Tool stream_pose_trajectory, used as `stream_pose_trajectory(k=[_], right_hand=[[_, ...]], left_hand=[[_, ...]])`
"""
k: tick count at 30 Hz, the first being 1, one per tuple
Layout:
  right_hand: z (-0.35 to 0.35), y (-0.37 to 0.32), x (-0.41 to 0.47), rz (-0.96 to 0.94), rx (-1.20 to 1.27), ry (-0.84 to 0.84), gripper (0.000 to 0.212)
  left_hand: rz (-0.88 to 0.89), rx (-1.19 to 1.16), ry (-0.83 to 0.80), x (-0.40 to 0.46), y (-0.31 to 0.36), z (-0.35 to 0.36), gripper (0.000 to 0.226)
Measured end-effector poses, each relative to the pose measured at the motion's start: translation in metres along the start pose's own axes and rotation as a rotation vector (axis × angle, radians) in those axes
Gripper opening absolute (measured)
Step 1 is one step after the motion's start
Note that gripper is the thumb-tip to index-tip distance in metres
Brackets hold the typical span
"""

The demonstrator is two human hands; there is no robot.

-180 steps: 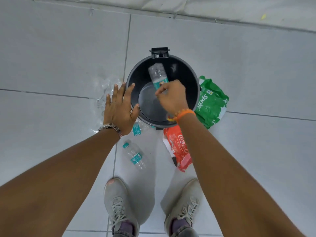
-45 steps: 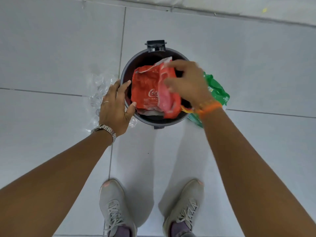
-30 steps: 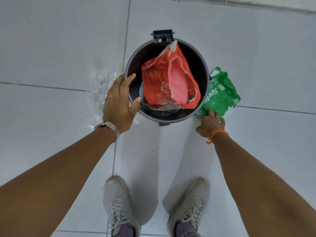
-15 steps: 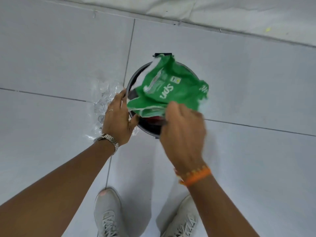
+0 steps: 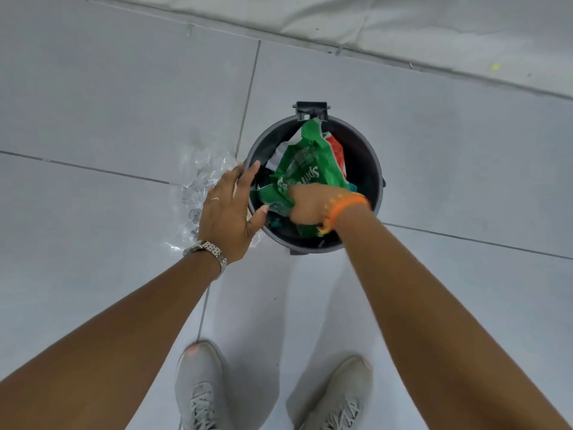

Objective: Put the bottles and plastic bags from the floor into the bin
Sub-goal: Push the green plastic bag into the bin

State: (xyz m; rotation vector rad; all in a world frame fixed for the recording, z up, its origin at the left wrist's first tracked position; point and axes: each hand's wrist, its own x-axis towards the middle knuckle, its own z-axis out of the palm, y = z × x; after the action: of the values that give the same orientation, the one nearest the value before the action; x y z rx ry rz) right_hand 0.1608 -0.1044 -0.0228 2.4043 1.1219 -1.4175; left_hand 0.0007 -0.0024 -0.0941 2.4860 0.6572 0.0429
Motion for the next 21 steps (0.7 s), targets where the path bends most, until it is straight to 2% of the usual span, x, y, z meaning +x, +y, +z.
stream_pose_trajectory(k=[2, 4, 6, 7, 8, 12, 15, 18, 21], right_hand=[[-0.005, 0.009, -0.027, -0.106, 0.175, 0.216, 0.04], [0.003, 0.024, -0.051, -0.204, 0.365, 0.613, 0.027], [0.018, 0.039, -0.057, -0.133, 0.307, 1.021, 0.022], [0.026, 0.045, -0.054, -0.046, 0.216, 1.118, 0.023], [0.037, 0.053, -0.044, 0.034, 0.159, 1.129, 0.024], [0.07, 0.065, -0.011, 0.194, 0.181, 0.997, 0.027], [0.075, 0.069, -0.004, 0.267, 0.153, 1.031, 0.027], [0.075, 0.062, -0.007, 0.238, 0.254, 1.101, 0.025], [0.079, 0.059, -0.009, 0.256, 0.412, 1.199, 0.022]], left_hand=[[-0.01, 0.002, -0.005, -0.001, -0.002, -0.001, 0.071], [-0.02, -0.015, -0.007, -0.002, -0.001, 0.0, 0.071], [-0.027, -0.039, -0.002, -0.002, 0.001, 0.003, 0.07], [-0.03, -0.051, 0.004, -0.002, 0.001, 0.004, 0.07], [-0.034, -0.064, 0.008, -0.002, 0.001, 0.005, 0.07], [-0.037, -0.082, 0.031, -0.002, 0.003, 0.009, 0.07], [0.002, -0.128, 0.079, 0.001, 0.004, 0.012, 0.078], [-0.066, -0.219, 0.148, -0.011, -0.005, 0.018, 0.092], [-0.165, -0.102, 0.102, -0.037, -0.023, 0.023, 0.086]])
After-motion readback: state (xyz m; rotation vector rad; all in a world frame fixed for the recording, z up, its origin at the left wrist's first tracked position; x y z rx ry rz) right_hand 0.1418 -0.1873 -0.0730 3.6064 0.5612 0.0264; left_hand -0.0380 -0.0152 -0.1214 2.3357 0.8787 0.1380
